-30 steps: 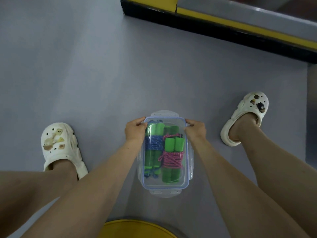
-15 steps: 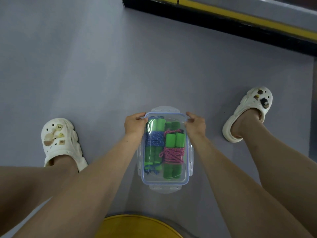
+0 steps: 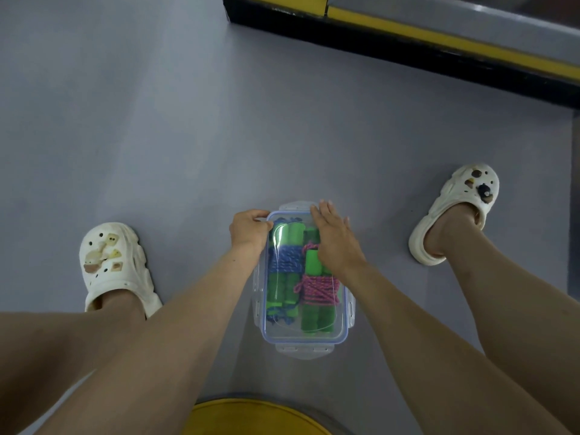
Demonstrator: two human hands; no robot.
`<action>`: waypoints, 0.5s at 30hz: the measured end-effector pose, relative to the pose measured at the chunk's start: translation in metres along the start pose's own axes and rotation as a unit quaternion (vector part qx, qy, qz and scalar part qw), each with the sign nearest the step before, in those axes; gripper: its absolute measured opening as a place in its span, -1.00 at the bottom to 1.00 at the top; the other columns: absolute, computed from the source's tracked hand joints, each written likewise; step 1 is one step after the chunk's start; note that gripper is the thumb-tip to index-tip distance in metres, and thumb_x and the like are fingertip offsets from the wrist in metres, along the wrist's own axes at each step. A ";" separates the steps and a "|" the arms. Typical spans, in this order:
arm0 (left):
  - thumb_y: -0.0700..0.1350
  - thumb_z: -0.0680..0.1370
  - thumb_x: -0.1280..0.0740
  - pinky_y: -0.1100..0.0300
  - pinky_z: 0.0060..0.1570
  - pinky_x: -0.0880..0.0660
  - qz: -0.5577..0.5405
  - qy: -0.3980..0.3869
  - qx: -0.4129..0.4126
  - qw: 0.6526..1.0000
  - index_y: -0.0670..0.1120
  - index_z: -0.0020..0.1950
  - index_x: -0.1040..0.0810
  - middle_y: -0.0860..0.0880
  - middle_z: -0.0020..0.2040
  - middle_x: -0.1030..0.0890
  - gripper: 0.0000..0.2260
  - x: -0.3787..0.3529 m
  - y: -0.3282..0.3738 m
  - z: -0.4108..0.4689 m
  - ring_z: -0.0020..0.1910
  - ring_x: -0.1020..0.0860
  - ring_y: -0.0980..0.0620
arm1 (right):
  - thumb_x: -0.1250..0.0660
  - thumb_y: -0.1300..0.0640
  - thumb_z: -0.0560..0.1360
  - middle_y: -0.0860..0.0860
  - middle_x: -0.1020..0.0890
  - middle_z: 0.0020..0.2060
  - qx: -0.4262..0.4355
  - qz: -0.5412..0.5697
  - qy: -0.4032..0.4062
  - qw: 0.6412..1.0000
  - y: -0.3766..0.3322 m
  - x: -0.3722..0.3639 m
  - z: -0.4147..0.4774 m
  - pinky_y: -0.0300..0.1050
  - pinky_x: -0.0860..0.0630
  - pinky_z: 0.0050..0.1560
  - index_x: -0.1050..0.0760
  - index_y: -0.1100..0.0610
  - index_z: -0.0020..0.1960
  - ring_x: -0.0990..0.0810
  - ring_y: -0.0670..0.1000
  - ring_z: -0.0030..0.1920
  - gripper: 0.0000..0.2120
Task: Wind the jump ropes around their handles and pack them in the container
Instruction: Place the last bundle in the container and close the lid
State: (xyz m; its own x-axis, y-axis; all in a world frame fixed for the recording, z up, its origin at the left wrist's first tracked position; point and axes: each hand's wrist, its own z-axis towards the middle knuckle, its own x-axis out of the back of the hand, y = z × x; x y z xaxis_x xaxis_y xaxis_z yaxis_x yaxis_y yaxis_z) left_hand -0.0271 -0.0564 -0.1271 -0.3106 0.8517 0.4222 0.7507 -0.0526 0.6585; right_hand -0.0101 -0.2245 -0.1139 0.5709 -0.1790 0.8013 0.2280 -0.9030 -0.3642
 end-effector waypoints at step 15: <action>-0.14 0.60 -0.26 0.07 0.20 -0.38 0.297 -0.124 -0.287 0.902 -0.16 0.31 -0.51 -0.06 0.21 -0.49 -0.71 -0.012 0.000 0.008 0.23 -0.40 -0.07 | -0.48 -0.13 0.33 0.04 -0.15 0.49 -0.043 0.027 -0.030 0.998 -0.008 0.001 0.013 0.19 0.10 0.49 -0.05 0.11 0.52 -0.03 0.03 0.51 -0.06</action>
State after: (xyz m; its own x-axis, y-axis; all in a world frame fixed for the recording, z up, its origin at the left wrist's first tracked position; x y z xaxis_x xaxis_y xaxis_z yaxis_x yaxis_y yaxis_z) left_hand -0.0191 -0.0620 -0.1373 0.2404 0.6716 0.7008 0.2932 -0.7385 0.6071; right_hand -0.0007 -0.2121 -0.1165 0.6274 -0.2060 0.7509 0.1285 -0.9237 -0.3608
